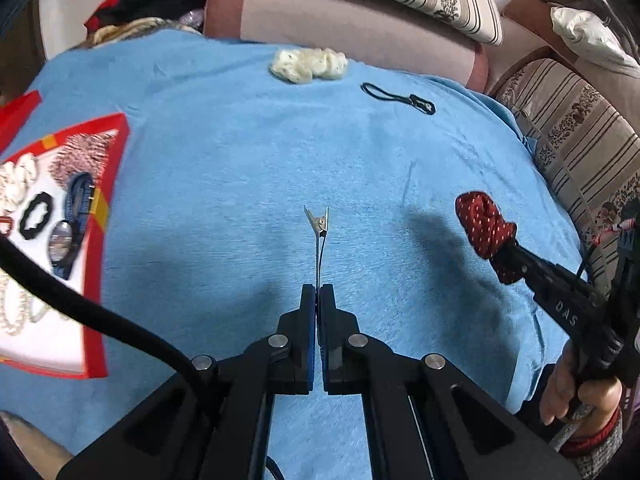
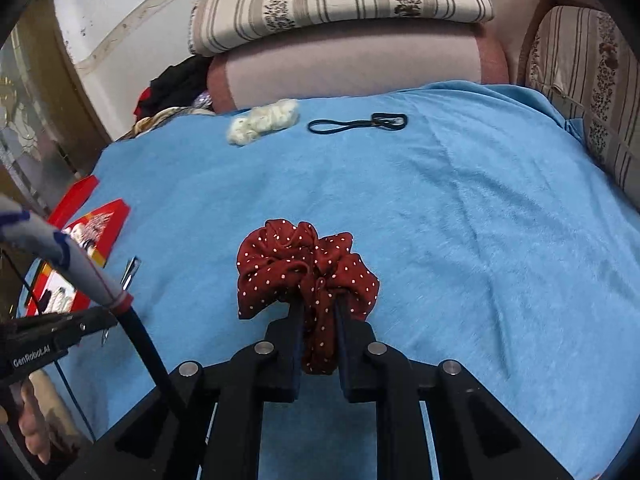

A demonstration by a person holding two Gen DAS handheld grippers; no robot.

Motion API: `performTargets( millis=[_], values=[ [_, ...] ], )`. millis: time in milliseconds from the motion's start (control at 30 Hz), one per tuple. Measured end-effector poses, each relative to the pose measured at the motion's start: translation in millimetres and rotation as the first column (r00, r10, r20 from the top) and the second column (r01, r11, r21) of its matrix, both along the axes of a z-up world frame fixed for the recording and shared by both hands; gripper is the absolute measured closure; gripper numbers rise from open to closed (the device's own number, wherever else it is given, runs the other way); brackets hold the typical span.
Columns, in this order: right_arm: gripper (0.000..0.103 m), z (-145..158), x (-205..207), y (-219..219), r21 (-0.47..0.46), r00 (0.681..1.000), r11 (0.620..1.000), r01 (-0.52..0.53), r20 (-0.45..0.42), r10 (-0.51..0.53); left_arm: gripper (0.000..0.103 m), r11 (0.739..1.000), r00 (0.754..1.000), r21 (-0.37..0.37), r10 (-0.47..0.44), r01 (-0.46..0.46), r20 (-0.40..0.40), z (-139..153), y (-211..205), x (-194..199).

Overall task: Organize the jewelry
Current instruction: 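Carry the silver clip and red scrunchie over the tray with both tools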

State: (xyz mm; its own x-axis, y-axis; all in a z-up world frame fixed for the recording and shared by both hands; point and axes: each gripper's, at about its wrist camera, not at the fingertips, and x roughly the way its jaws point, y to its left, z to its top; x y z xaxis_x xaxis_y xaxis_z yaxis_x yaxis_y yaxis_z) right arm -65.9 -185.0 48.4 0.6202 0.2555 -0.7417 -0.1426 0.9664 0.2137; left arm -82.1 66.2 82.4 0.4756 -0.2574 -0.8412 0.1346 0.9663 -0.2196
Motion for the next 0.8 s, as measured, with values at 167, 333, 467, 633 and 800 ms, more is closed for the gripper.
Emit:
performTargets(
  millis=[167,333,467,633,800],
  values=[
    [0.088,5.2,-15.5,13.3,0.009,1.0,1.0,-0.02,0.005,0.02,0.101,0.999,0.999,0.026,0.024,-0.025,0.047,11.9,11.9,-14.8],
    [0.088,13.6,-29.1,21.6,0.01,0.999,1.0,-0.029,0.015,0.029,0.101,0.998,0.996,0.035,0.047,-0.049,0.073,20.5,24.9,-27.0],
    [0.088,20.7,-39.1,29.6,0.003,0.999,0.999,-0.044,0.026,0.044,0.101,0.997,0.993,0.043,0.067,-0.071,0.093,26.5,33.8,-36.5],
    [0.088,28.6,-49.4,47.0,-0.008,0.996,0.997,-0.075,0.038,0.075,0.101,0.994,0.989,0.042,0.092,-0.097,0.112,32.8,45.8,-45.7],
    [0.088,31.6,-56.2,71.5,-0.028,0.989,0.99,-0.142,0.039,0.143,0.101,0.99,0.984,0.049,0.125,-0.132,0.127,36.4,61.1,-52.7]
  ],
)
